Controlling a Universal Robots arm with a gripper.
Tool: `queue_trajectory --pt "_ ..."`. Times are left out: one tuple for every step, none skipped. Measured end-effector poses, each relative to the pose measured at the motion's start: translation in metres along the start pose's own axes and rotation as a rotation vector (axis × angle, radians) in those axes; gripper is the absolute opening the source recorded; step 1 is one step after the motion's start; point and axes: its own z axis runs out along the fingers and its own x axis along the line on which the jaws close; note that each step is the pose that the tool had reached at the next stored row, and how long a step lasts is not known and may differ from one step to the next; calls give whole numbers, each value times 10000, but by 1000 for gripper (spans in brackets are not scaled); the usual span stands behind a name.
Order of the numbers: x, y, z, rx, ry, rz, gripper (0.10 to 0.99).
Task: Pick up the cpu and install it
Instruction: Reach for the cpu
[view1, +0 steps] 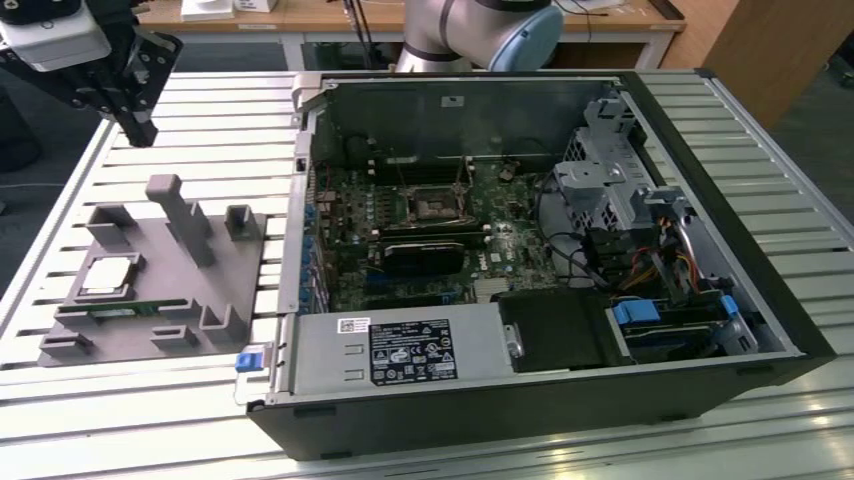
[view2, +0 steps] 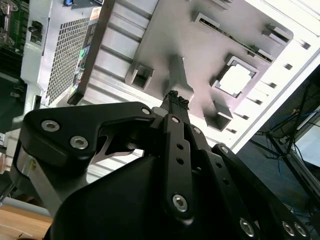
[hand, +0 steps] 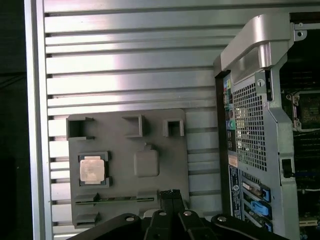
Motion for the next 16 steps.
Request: queue_trajectory --pt "30 -2 0 0 0 0 106" --pt "62 -5 -1 1 1 0 106" --pt "96 -7 -1 0 1 1 106" --pt "132 -10 -2 1 3 1 106" --pt "163 -12 -1 0 5 2 106" --pt "192 -15 -2 1 9 1 106" --pt "224 -18 -2 1 15 1 106" --pt "256 -22 -2 2 24 1 106" --pt "287 -26 -1 3 41 2 106" --pt "313 -31 0 7 69 3 106" --pt "337 -35 3 8 100 4 106" --pt "361 -38 6 10 133 6 106" --pt "387 -41 9 12 165 7 106" --pt "422 -43 11 14 184 8 106" --pt "461 -47 12 15 188 9 106" --pt "504 -50 13 15 189 9 106"
